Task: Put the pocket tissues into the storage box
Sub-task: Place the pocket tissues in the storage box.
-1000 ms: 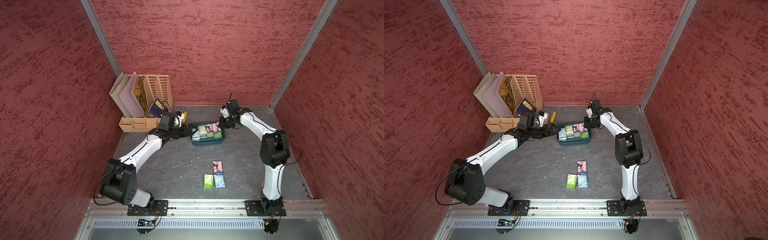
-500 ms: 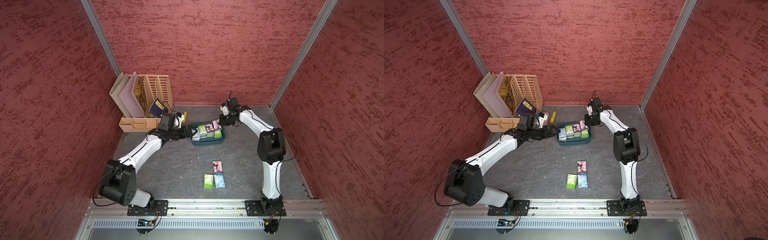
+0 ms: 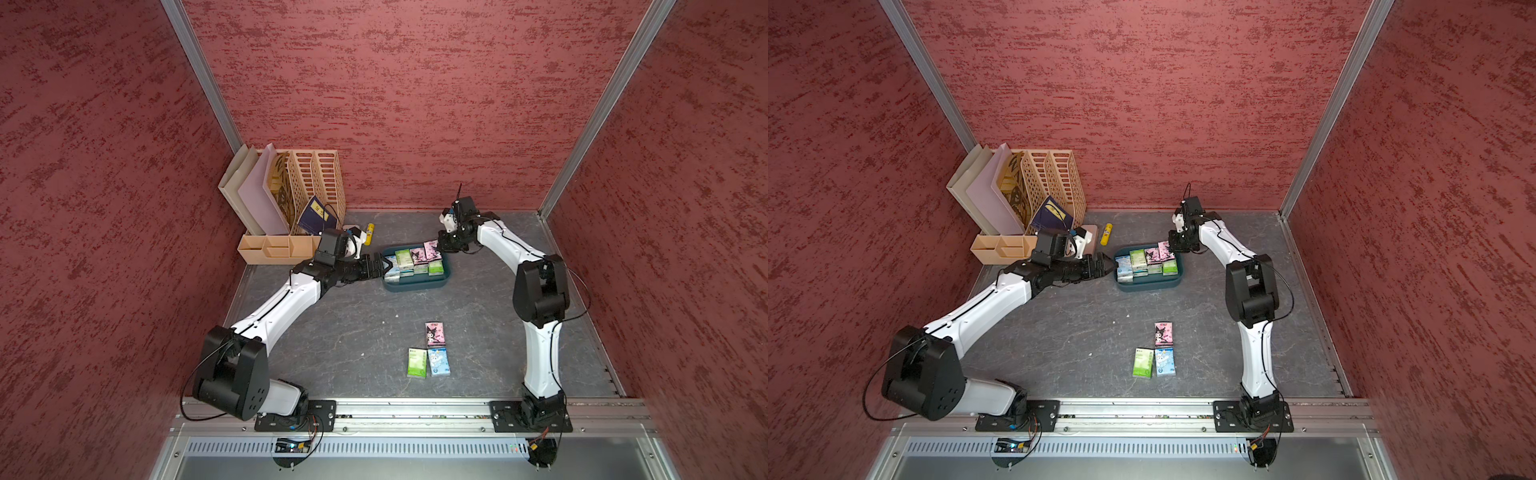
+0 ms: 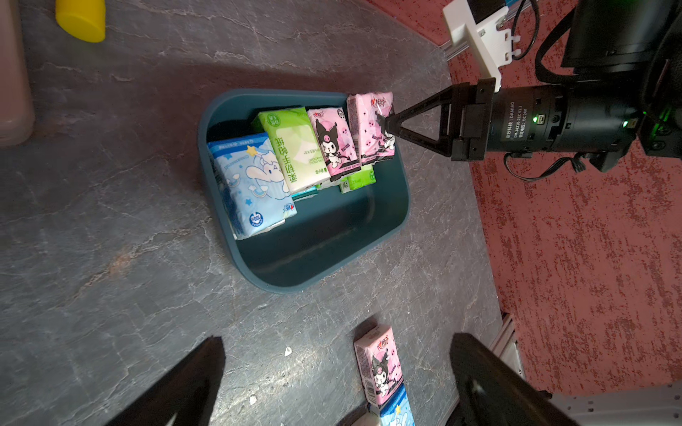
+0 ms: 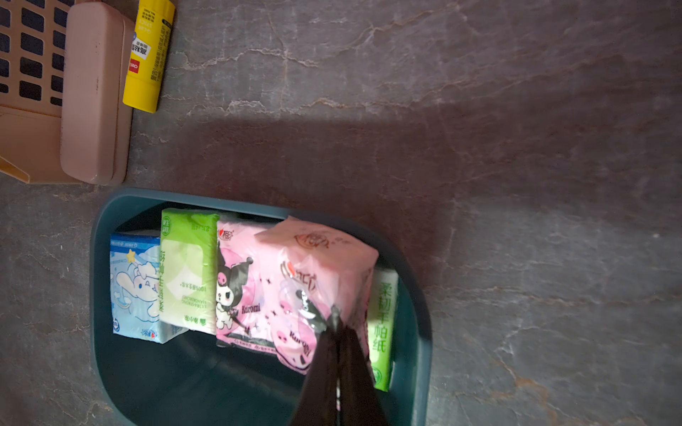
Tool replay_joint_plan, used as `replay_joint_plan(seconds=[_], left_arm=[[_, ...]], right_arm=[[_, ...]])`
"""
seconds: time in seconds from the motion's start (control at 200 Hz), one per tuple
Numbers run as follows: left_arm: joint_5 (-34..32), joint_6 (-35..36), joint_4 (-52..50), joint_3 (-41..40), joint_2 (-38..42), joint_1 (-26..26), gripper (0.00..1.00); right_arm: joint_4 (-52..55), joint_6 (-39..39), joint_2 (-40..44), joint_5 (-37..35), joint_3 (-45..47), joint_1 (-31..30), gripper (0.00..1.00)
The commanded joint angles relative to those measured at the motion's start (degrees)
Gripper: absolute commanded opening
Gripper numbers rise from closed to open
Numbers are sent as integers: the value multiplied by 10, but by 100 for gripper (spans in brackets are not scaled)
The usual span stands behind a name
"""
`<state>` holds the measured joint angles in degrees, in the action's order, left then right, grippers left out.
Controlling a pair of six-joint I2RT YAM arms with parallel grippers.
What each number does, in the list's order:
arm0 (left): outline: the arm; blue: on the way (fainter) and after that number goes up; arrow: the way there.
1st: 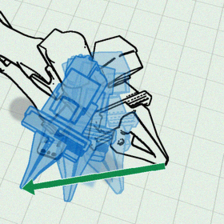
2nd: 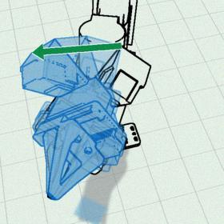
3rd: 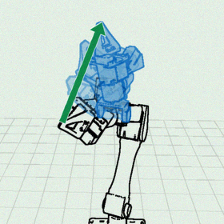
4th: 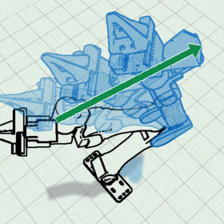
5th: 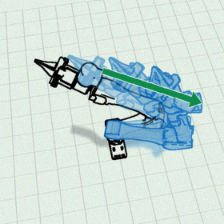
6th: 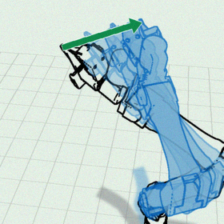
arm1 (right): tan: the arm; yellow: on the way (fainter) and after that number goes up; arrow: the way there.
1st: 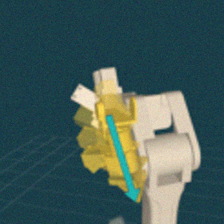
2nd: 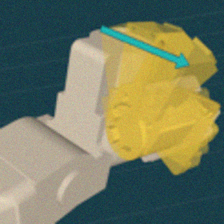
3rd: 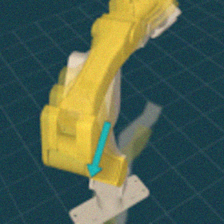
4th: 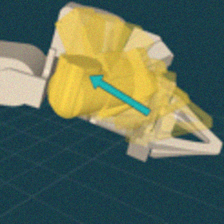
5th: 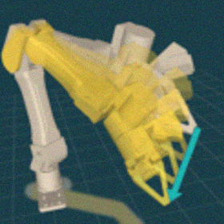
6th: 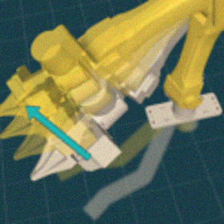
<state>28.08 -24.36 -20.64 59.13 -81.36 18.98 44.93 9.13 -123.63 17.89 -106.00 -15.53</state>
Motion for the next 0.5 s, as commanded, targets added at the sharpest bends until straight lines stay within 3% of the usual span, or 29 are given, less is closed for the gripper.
replay_joint_plan(seconds=[0.0,0.441,0.496], left_arm=[[-7,8,-5,-3,10,2,100],[-4,12,-12,-4,10,2,100],[-2,12,-12,-5,10,3,100]], right_arm=[[-9,-2,4,8,16,3,0],[-24,9,-1,4,19,3,0],[-23,11,-4,3,12,3,6]])
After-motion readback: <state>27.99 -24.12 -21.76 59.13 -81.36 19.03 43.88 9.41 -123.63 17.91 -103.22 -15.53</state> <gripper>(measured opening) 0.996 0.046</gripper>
